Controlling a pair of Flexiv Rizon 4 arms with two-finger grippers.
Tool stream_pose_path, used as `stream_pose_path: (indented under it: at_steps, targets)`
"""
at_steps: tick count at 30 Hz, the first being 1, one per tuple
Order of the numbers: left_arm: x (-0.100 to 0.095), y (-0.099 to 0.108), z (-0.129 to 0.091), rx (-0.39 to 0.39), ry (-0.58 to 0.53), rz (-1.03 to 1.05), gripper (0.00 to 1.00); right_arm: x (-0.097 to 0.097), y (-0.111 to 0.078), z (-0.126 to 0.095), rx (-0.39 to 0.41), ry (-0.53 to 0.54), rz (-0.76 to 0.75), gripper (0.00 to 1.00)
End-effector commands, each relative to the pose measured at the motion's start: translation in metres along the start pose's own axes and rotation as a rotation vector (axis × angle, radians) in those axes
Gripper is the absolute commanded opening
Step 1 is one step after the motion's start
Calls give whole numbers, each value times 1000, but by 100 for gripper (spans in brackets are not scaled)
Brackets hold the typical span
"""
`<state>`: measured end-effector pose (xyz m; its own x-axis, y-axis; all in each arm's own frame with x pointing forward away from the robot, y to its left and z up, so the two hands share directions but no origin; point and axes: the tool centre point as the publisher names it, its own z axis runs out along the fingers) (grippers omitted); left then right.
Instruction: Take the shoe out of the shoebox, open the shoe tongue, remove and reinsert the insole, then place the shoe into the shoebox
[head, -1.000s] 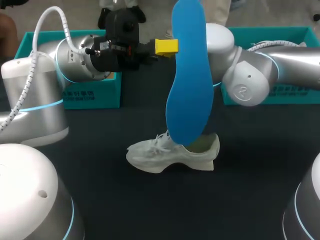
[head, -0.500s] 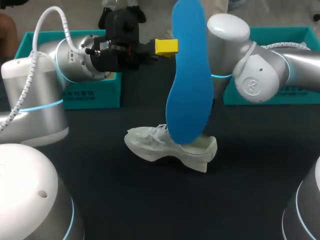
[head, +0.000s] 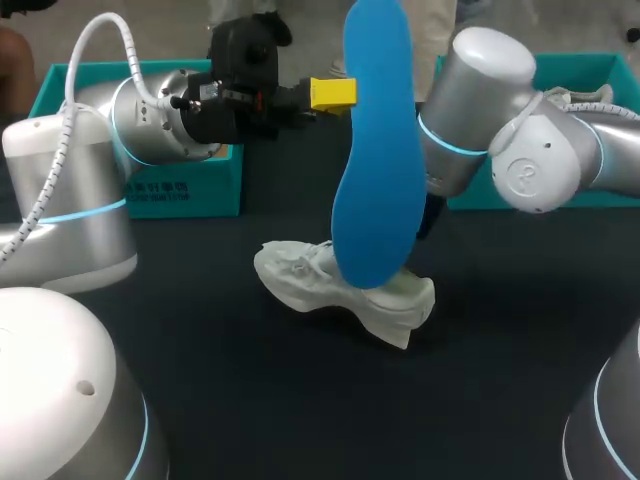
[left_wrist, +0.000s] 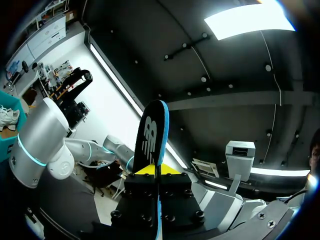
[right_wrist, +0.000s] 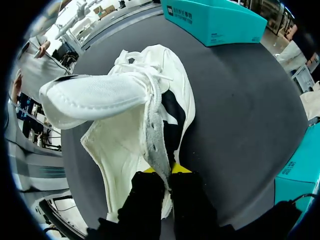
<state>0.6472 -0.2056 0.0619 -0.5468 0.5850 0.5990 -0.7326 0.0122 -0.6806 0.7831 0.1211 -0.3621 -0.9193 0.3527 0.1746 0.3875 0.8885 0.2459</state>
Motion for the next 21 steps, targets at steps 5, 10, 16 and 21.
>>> stream_pose_path:
  at_steps: [5, 10, 16, 21]
  targets:
    - [0, 0, 0, 2, 1, 1, 0, 2, -1, -1, -2, -4, -1, 0]
    - [0, 0, 0, 2, 1, 1, 0, -2, -3, -8, 37, -35, 246, 0]
    - [0, 0, 0, 2, 1, 1, 0, -1, -23, -14, -39, -81, 579, 0]
    - [0, 0, 0, 2, 1, 1, 0, 3, -23, -18, -75, -132, 738, 0]
